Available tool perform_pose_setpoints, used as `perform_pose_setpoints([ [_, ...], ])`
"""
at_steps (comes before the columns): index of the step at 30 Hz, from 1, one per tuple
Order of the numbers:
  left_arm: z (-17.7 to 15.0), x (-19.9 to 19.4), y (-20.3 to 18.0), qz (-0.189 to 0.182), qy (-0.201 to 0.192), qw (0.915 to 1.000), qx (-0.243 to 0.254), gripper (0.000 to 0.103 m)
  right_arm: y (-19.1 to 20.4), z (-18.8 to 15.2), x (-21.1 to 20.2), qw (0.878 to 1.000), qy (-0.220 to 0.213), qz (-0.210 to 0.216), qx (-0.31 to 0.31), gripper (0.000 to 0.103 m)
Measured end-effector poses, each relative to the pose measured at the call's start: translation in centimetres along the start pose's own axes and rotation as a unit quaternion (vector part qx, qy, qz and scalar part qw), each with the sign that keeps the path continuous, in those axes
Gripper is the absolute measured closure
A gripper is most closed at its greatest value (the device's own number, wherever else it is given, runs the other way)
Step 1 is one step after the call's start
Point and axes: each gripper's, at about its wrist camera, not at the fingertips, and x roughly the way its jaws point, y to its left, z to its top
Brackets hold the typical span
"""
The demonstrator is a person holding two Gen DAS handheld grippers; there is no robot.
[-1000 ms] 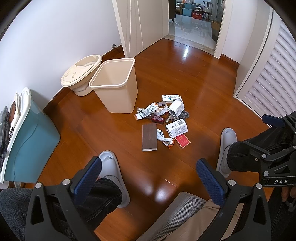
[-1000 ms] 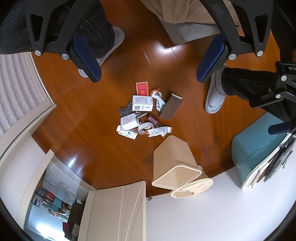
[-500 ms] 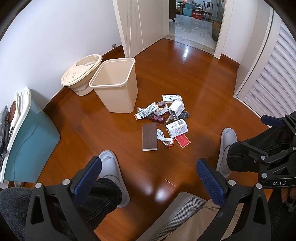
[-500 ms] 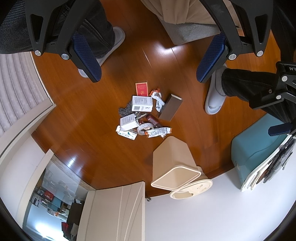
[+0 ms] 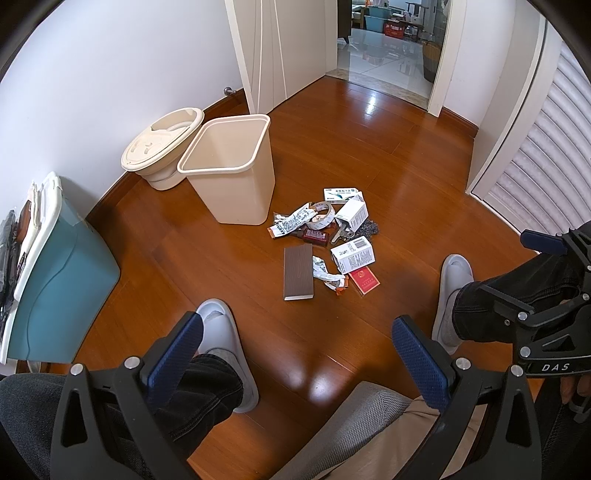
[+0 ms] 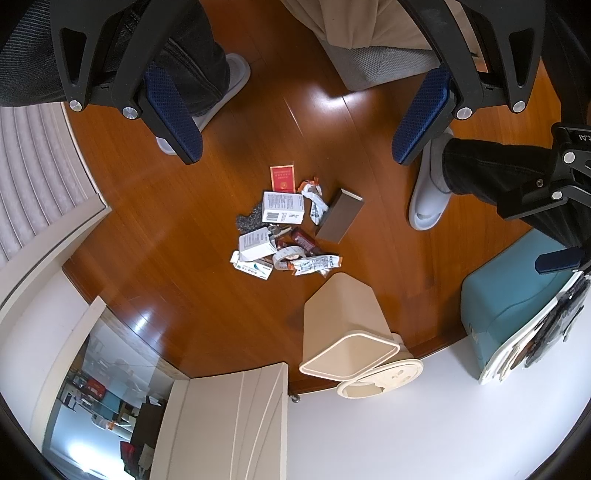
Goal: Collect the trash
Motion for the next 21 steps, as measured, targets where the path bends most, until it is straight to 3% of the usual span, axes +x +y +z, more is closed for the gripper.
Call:
perform_pose_setpoints([
  [21, -0.12, 0.05, 0.01, -0.001, 0.000, 1.0000, 0.001, 0.000, 0.03, 0.01, 0.13, 1.000, 0.002, 0.000, 0.002, 0.000],
])
